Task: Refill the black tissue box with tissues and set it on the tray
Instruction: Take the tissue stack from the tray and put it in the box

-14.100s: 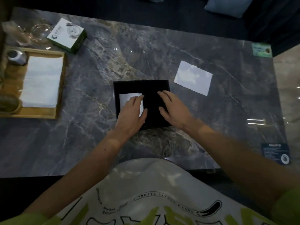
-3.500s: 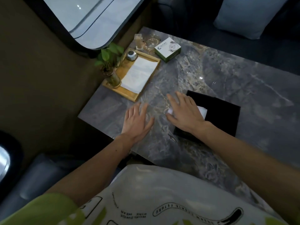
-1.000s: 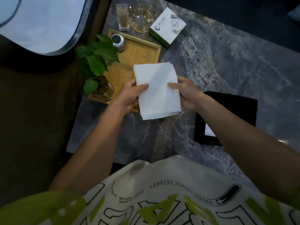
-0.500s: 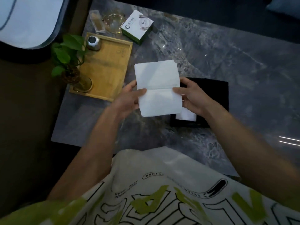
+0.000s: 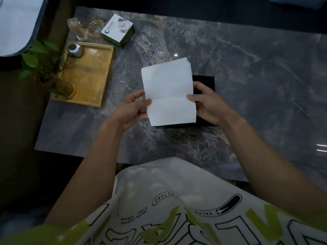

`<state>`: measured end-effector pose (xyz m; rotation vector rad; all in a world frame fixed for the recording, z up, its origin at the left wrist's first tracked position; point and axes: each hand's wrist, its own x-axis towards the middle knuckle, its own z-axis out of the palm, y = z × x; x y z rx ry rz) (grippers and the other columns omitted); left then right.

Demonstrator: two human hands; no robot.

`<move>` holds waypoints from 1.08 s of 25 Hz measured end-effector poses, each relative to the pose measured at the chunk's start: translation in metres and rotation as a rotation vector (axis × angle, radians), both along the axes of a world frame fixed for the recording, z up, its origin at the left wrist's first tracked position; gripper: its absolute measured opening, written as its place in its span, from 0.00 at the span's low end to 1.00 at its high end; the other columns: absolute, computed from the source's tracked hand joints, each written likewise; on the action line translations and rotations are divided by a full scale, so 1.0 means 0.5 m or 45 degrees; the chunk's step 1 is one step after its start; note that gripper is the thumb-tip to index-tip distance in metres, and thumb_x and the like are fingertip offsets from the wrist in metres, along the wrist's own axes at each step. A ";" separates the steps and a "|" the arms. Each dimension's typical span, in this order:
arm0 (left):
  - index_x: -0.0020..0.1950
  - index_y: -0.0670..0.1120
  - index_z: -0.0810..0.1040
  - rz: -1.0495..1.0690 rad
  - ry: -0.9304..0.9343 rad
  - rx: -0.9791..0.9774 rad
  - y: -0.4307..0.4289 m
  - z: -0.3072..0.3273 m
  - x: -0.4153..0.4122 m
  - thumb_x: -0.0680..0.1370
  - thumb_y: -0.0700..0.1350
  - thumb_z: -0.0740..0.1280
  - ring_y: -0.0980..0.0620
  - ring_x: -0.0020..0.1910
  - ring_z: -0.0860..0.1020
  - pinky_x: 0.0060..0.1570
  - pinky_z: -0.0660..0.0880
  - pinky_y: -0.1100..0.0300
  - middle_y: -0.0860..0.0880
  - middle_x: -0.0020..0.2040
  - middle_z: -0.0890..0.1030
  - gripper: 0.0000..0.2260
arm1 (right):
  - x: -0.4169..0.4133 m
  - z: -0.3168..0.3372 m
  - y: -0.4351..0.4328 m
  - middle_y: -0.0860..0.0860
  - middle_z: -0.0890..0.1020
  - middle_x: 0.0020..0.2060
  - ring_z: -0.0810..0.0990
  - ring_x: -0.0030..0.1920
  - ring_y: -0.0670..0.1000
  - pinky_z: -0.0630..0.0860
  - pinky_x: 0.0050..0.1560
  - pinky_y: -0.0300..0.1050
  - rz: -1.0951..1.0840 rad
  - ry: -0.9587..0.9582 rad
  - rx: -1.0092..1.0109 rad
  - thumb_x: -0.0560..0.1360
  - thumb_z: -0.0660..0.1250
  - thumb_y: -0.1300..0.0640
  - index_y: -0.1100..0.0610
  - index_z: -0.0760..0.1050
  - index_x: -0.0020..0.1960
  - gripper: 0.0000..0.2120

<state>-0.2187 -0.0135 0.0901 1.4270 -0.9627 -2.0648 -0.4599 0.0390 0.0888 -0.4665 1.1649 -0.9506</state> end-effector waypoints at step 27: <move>0.39 0.46 0.74 -0.060 -0.083 -0.382 -0.079 0.097 0.031 0.74 0.33 0.69 0.56 0.35 0.78 0.26 0.71 0.67 0.49 0.41 0.79 0.10 | 0.074 0.094 -0.057 0.50 0.80 0.34 0.76 0.35 0.48 0.74 0.32 0.39 -0.268 0.037 -0.122 0.78 0.56 0.64 0.55 0.77 0.45 0.12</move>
